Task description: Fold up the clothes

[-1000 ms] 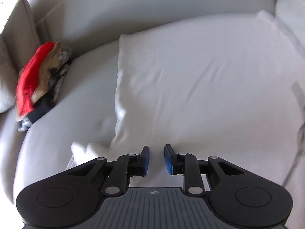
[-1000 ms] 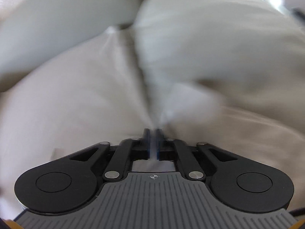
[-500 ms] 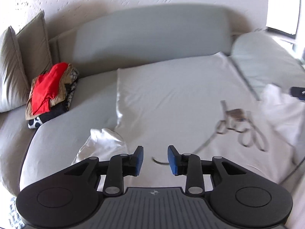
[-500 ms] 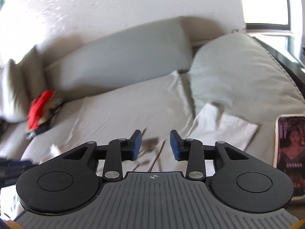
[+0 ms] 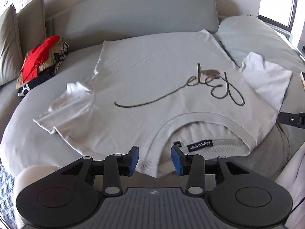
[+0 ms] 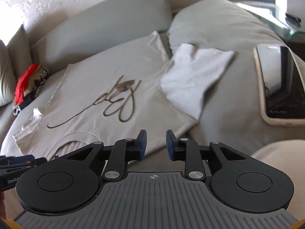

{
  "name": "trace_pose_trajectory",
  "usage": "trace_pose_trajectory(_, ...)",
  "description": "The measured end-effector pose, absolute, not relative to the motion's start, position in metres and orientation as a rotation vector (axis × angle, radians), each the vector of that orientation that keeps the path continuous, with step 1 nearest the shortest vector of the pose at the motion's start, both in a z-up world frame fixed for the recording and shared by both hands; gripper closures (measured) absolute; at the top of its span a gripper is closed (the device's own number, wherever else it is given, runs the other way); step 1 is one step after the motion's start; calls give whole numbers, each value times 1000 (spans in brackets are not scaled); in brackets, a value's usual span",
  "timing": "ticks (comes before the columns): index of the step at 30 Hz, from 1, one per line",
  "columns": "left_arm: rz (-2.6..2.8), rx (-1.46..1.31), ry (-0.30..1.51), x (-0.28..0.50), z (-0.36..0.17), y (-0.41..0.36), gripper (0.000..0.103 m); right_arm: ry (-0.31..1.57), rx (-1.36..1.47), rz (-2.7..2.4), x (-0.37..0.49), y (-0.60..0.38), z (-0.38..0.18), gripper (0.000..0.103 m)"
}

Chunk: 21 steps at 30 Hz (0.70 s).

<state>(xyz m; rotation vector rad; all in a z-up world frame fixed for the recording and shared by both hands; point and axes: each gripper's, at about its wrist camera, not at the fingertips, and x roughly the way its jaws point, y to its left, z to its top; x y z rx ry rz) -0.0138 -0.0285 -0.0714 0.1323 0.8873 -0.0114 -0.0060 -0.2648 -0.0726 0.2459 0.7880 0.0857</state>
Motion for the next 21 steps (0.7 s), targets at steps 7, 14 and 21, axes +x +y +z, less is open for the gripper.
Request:
trace_pose_trajectory(7, -20, 208, 766, 12, -73, -50, 61, 769, 185, 190, 16, -234, -86, 72)
trace_pose_trajectory(14, 15, 187, 796, 15, -107, -55, 62, 828, 108, 198, 5, -231, -100, 73)
trace_pose_trajectory(21, 4, 255, 804, -11, -95, -66, 62, 863, 188, 204, -10, -248, -89, 67)
